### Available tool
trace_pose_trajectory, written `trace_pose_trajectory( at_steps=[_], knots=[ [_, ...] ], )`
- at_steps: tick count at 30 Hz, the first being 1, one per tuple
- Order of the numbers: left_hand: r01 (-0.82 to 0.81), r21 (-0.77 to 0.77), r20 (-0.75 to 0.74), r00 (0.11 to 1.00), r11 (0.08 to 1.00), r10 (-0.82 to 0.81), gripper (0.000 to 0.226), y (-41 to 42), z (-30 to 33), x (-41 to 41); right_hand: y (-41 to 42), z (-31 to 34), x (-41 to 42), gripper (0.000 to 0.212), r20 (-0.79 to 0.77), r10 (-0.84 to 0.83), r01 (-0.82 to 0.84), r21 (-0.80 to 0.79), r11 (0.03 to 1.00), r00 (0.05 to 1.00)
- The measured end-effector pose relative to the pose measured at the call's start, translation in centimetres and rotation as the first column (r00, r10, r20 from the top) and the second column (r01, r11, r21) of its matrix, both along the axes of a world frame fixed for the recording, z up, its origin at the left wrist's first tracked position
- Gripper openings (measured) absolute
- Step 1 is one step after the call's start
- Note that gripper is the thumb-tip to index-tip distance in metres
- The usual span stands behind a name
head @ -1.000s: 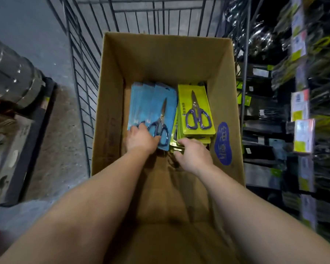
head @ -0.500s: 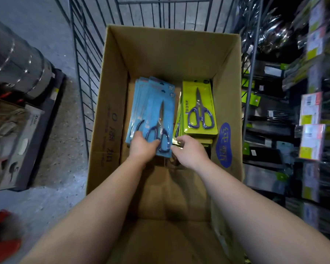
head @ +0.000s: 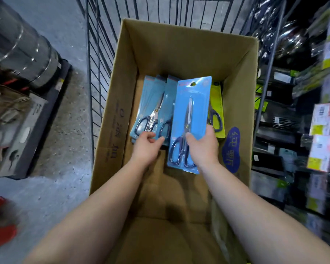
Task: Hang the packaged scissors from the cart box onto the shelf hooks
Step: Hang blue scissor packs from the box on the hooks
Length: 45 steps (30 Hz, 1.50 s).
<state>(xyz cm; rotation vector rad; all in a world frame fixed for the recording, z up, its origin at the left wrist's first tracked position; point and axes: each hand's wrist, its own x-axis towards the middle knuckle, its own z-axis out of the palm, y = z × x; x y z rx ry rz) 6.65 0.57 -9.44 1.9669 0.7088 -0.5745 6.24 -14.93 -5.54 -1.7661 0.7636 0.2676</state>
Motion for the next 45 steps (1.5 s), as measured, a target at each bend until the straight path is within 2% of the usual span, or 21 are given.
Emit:
trace_pose_trajectory(
  at_steps=[5, 11, 15, 20, 24, 28, 31, 36, 42, 45],
  knots=[
    [0.146, 0.221, -0.014, 0.989, 0.964, -0.147, 0.055, -1.5, -2.3, 3.5, -1.9, -1.1, -1.3, 0.027, -0.059, -0.042, 0.04, -0.03, 0.999, 0.997],
    [0.134, 0.325, -0.029, 0.991, 0.936, -0.132, 0.058, -3.7, -3.4, 4.9, -2.8, -2.2, -2.1, 0.027, -0.09, -0.052, 0.056, 0.049, 0.997, 0.995],
    [0.081, 0.439, -0.009, 0.996, 0.895, -0.085, 0.065, -4.2, -3.3, 6.3, -3.1, -2.3, -2.0, 0.025, -0.082, -0.054, 0.056, 0.022, 0.998, 0.995],
    [0.222, 0.458, -0.097, 0.975, 0.861, -0.2, 0.065, -4.3, -3.6, 7.5, -3.6, -2.7, -2.3, 0.025, -0.091, -0.041, 0.045, 0.038, 0.998, 0.995],
    [0.27, 0.375, -0.148, 0.962, 0.887, -0.231, 0.058, -3.9, -3.3, 7.7, -3.5, -2.7, -2.7, 0.026, -0.104, -0.038, 0.044, 0.057, 0.997, 0.994],
    [0.19, 0.212, -0.107, 0.98, 0.959, -0.17, 0.052, -3.5, -2.6, 6.4, -3.4, -2.6, -2.9, 0.026, -0.117, -0.029, 0.038, 0.075, 0.996, 0.993],
    [0.068, 0.068, -0.139, 0.989, 0.995, -0.058, 0.045, -2.4, -1.6, 4.3, -3.4, -2.5, -2.9, 0.025, -0.15, -0.009, 0.019, 0.069, 0.997, 0.989],
    [-0.022, -0.104, -0.155, 0.988, 0.994, 0.006, 0.033, -0.3, 1.1, 0.2, -3.3, -1.4, -3.3, 0.016, -0.215, 0.063, -0.043, 0.097, 0.994, 0.975],
    [0.032, -0.187, -0.164, 0.984, 0.982, -0.063, 0.024, 1.2, 4.8, -3.3, -3.8, 2.1, -4.1, 0.021, -0.244, 0.119, -0.075, 0.18, 0.981, 0.963],
    [-0.031, -0.224, -0.112, 0.994, 0.974, 0.005, 0.025, 0.9, 7.0, -4.6, -4.7, 3.9, -4.5, 0.023, -0.269, 0.15, -0.091, 0.22, 0.971, 0.951]
  ],
)
